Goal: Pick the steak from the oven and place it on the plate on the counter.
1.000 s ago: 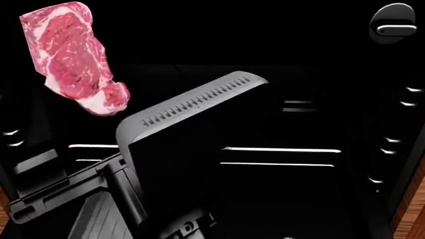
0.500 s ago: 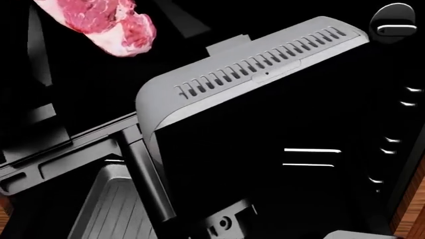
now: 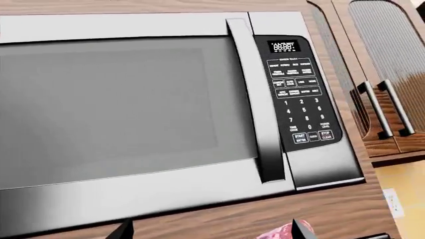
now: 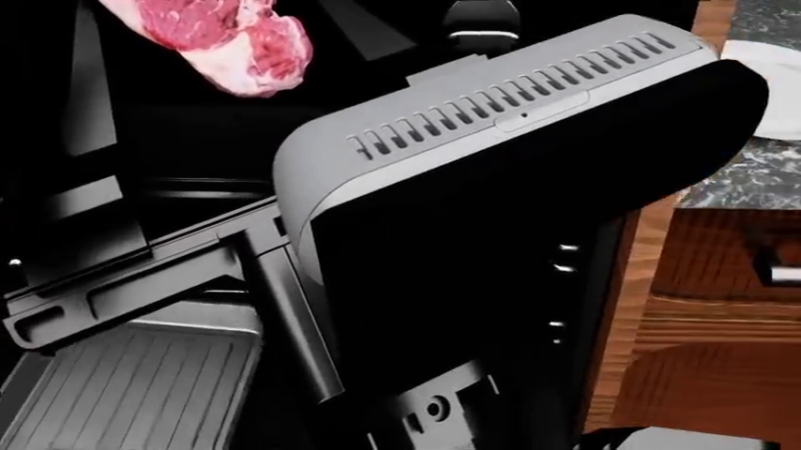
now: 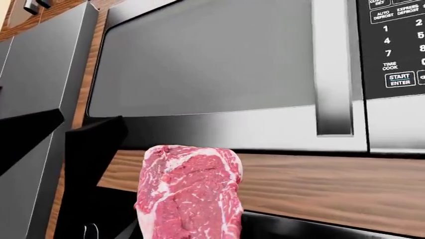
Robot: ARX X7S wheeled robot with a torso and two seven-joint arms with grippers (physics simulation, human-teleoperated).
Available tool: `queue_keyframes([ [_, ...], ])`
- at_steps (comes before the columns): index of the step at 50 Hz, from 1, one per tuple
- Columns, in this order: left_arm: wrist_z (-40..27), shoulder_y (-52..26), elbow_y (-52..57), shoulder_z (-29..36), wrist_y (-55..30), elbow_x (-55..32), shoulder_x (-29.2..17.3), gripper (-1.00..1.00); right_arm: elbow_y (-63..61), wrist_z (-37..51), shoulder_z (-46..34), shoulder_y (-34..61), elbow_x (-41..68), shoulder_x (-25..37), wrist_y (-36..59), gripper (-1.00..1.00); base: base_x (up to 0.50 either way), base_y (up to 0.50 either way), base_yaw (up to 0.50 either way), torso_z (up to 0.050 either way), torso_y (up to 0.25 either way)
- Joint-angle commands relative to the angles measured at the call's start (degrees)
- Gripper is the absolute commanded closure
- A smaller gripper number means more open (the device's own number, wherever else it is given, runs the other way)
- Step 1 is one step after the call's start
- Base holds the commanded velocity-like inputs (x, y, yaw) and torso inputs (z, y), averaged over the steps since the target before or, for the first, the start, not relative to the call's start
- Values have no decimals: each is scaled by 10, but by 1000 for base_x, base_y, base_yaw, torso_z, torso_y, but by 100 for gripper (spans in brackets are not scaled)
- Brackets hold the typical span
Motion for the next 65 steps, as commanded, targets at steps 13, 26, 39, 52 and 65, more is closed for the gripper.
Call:
queue_keyframes([
  [13,-6,-4,1,5,7,-4,-4,-100,-5,0,9,2,-10,-3,10,100,-18,-500,0,0,0],
  [26,-4,-6,-1,8,9,-3,-5,-100,-4,-2,10,5,-6,-5,14,100,-17,-500,0,0,0],
  [39,-12,-9,2,10,14,-11,-9,-100,-6,-2,10,7,-7,-9,19,100,-18,-500,0,0,0],
  [52,-12,-6,4,9,18,-9,-14,-100,-7,0,12,10,-5,-12,23,100,-17,-500,0,0,0],
  [65,-9,-10,1,14,20,-6,-12,-100,-8,0,15,10,-2,-9,24,100,-19,-500,0,0,0],
])
